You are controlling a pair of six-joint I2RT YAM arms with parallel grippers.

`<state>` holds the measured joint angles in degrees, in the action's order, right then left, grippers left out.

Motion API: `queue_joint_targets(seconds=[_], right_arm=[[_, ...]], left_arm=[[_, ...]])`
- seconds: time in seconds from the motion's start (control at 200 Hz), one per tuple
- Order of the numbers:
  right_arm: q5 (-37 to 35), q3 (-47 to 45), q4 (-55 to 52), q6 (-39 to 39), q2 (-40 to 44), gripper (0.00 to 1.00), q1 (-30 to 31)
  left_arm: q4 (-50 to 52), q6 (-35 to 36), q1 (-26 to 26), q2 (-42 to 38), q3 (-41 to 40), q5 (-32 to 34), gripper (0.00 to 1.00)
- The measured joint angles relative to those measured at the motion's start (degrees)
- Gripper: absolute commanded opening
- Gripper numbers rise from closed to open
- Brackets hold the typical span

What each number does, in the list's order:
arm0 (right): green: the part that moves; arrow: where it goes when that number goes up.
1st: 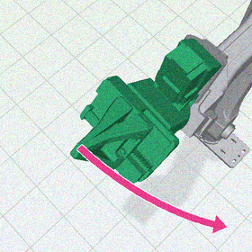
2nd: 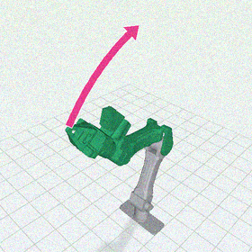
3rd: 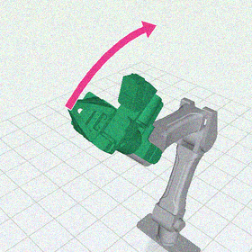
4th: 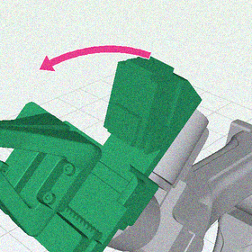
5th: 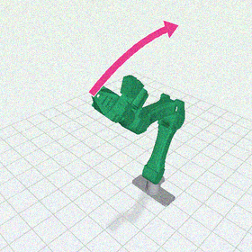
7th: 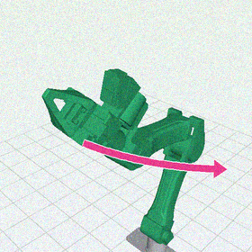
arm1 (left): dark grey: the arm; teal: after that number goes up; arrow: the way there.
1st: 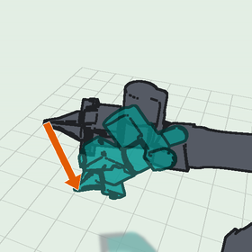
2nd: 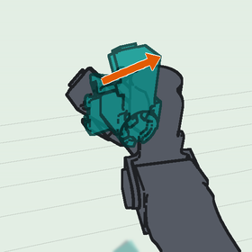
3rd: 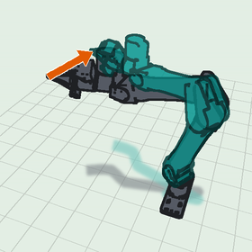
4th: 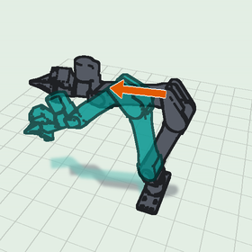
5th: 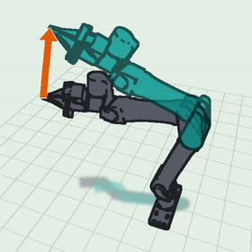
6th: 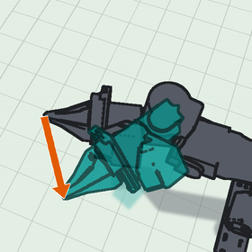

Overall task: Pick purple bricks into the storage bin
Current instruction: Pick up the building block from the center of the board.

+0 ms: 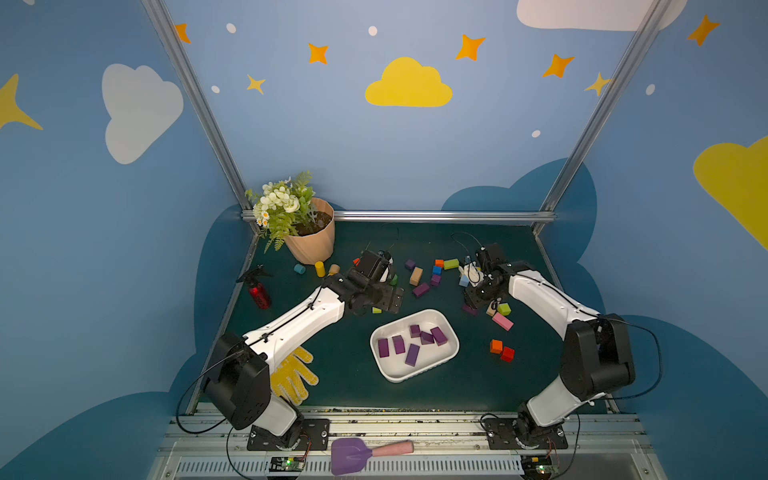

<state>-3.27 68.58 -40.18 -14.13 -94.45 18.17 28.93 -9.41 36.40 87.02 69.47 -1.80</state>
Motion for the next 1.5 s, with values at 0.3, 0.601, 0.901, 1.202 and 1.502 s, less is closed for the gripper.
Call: queue_joint_targets(seconds=[0.3,0.601,0.901,1.202,1.502], right_arm=[[-2.34,0.00,0.28,-1.38,-5.49,0.61,0.07],[-3.15,0.00,2.03,-2.64,-9.22,0.61,-0.26],[-4.35,1.01,3.82,-2.71,-12.37,0.61,-1.27],[-3.72,3.85,3.96,-2.82,-15.15,0.50,-1.38],[-1.36,3.21,4.22,-2.51,-14.67,0.33,-1.36]], left_arm=[[-0.22,0.02,0.04,2.62,0.00,0.87,1.00],[-0.44,0.20,0.04,2.95,0.00,1.03,1.00],[-0.39,0.50,0.04,2.95,0.00,1.05,1.00],[-0.37,0.85,0.04,2.86,0.00,1.27,1.00],[-0.37,0.87,0.04,2.89,0.00,1.53,1.00]])
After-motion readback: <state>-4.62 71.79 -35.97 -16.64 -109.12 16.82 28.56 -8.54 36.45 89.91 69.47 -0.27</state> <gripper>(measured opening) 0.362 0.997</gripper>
